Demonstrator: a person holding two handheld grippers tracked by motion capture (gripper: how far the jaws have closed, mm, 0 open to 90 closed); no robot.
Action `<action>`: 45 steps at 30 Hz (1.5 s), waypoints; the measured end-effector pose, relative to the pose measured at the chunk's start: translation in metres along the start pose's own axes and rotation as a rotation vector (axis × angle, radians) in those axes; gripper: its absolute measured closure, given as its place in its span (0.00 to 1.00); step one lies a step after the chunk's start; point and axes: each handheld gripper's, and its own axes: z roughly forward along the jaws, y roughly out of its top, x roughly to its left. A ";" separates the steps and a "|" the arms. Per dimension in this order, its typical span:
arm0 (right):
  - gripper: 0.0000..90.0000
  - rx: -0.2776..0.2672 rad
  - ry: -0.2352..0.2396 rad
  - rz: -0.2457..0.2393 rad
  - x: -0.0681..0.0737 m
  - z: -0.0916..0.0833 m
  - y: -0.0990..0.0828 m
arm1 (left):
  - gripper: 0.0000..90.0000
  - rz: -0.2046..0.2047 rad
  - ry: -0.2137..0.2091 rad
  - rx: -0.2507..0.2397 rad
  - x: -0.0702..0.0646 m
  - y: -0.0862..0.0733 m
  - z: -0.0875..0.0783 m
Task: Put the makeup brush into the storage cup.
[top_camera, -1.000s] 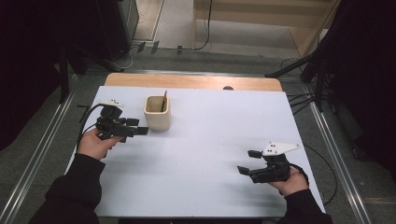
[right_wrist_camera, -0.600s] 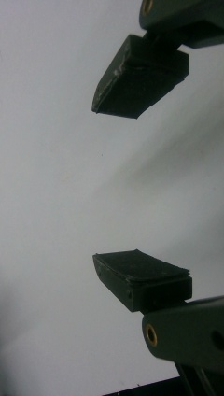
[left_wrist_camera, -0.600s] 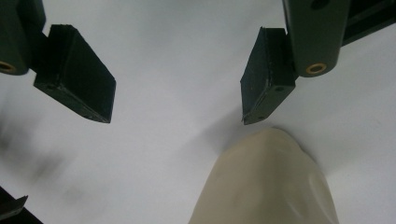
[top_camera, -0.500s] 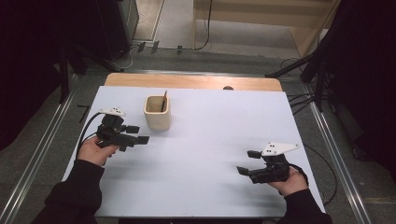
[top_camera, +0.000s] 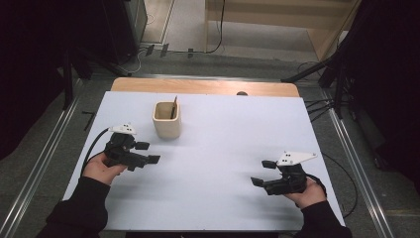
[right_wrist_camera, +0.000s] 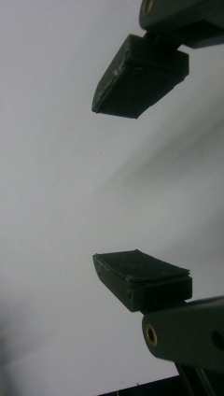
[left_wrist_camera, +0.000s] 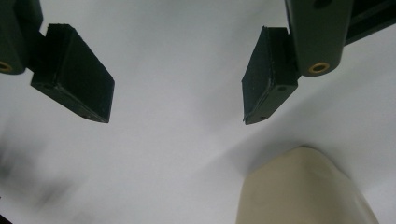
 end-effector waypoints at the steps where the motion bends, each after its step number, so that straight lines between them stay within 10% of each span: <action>1: 0.27 0.000 0.000 -0.001 0.000 0.000 0.000 | 0.29 0.004 -0.002 0.002 -0.002 -0.001 0.000; 45: 0.27 0.014 0.005 0.002 0.001 0.002 0.001 | 0.28 0.062 -0.003 0.008 -0.016 -0.024 0.008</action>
